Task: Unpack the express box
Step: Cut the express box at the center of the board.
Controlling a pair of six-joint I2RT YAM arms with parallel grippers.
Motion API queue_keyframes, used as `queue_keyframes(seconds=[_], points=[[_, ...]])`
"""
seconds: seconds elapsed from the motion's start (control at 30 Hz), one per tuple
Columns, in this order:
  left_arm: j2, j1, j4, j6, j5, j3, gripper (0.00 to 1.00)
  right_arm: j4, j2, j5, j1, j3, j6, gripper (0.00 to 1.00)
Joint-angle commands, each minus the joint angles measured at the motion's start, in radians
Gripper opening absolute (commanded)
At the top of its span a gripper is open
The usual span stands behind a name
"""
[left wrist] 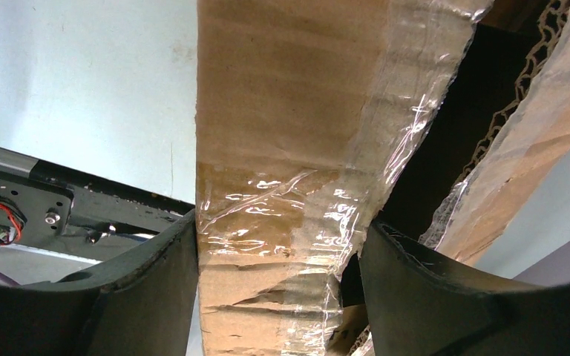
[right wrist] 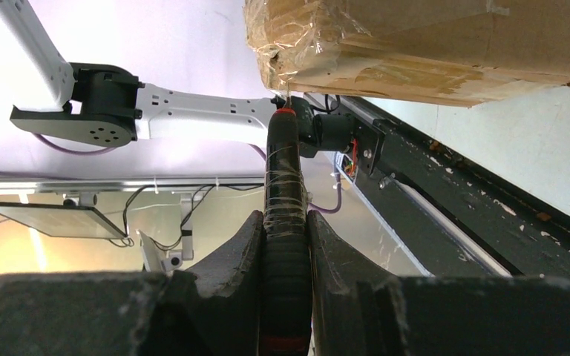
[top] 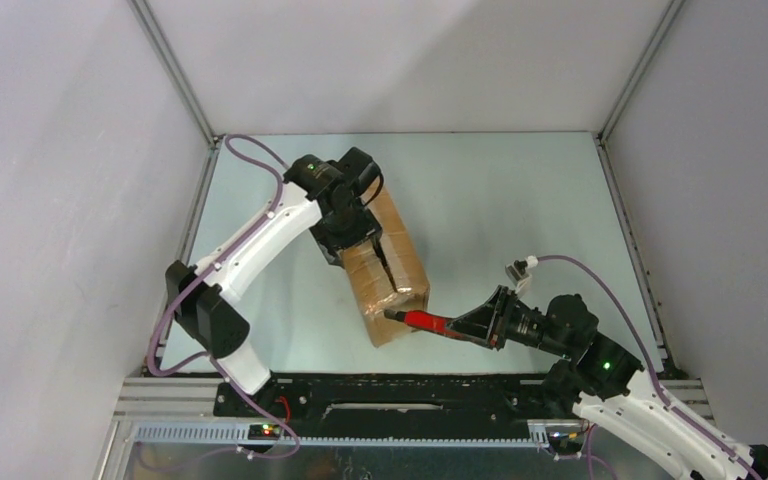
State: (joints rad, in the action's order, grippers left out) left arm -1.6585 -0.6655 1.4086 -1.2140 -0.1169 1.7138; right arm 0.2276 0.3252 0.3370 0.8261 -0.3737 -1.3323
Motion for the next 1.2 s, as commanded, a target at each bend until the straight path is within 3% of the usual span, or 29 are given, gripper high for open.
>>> queue_keyframes(seconds=[0.0, 0.17, 1.17], points=[[0.058, 0.0, -0.016, -0.046, 0.028, -0.005, 0.15, -0.084, -0.024, 0.003, 0.007, -0.005, -0.007, 0.0], [0.062, 0.001, -0.024, -0.077, 0.051, -0.041, 0.0, -0.118, -0.045, -0.001, 0.013, 0.019, -0.036, 0.0], [0.12, 0.011, -0.175, -0.072, 0.145, -0.2, 0.0, 0.038, -0.184, -0.07, 0.018, 0.005, -0.019, 0.0]])
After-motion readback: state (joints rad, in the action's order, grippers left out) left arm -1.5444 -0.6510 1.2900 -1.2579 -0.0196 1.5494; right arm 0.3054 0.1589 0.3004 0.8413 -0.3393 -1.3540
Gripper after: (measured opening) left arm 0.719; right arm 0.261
